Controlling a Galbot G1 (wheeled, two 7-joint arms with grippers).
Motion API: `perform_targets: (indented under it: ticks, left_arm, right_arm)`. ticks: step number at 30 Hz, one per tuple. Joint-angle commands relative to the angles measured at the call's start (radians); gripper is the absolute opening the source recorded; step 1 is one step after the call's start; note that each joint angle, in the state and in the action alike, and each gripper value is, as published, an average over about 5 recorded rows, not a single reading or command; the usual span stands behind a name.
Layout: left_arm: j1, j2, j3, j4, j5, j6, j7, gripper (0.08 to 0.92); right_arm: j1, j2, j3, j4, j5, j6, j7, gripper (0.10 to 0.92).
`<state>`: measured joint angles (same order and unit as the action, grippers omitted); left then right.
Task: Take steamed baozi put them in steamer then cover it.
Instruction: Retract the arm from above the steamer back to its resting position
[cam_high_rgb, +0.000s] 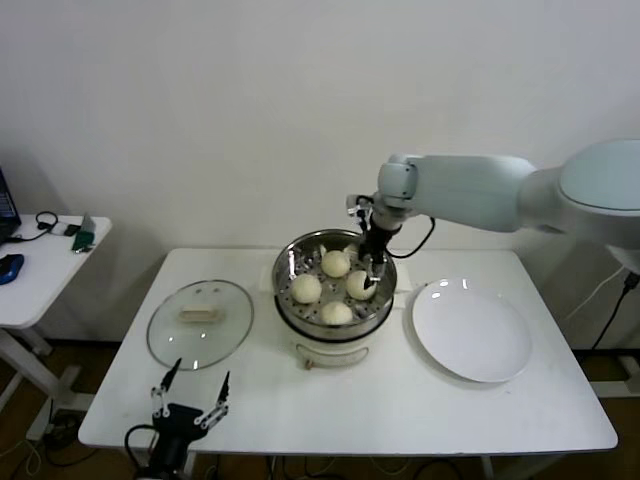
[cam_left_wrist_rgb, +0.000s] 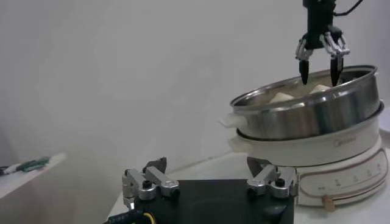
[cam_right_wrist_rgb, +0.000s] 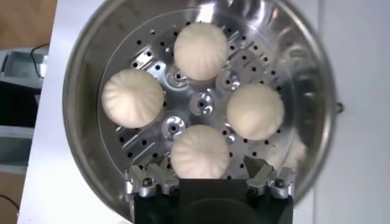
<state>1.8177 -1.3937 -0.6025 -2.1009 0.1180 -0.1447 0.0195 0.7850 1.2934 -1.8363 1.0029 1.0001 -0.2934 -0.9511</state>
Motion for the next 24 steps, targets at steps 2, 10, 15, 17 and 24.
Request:
perform_targets:
  ticks: [2,10,15,17,24]
  left_arm:
    - [-0.017,0.002,-0.005,0.001,0.003,0.002,-0.017,0.823]
    - [-0.054,0.001,-0.014,-0.001,0.010,0.020,-0.016,0.823]
    - [-0.076,-0.004,-0.008,-0.011,0.019,0.034,-0.019,0.823]
    - [-0.084,-0.004,-0.008,-0.012,0.023,0.037,-0.020,0.823]
    - [-0.115,-0.020,-0.011,-0.011,0.050,0.035,-0.026,0.823]
  right_arm:
    - [0.068,-0.214,0.106,0.132,0.002,0.084,0.147,0.823]
    - [-0.055,-0.519,0.272,0.390,0.033,0.270,0.627,0.823]
    - [-0.226,-0.695,0.438,0.480,0.012,0.377,0.759,0.823]
    - [-0.309,-0.754,0.520,0.505,-0.007,0.397,0.780,0.823]
    - [-0.866,-0.888,1.084,0.575,-0.102,0.422,0.832,0.823]
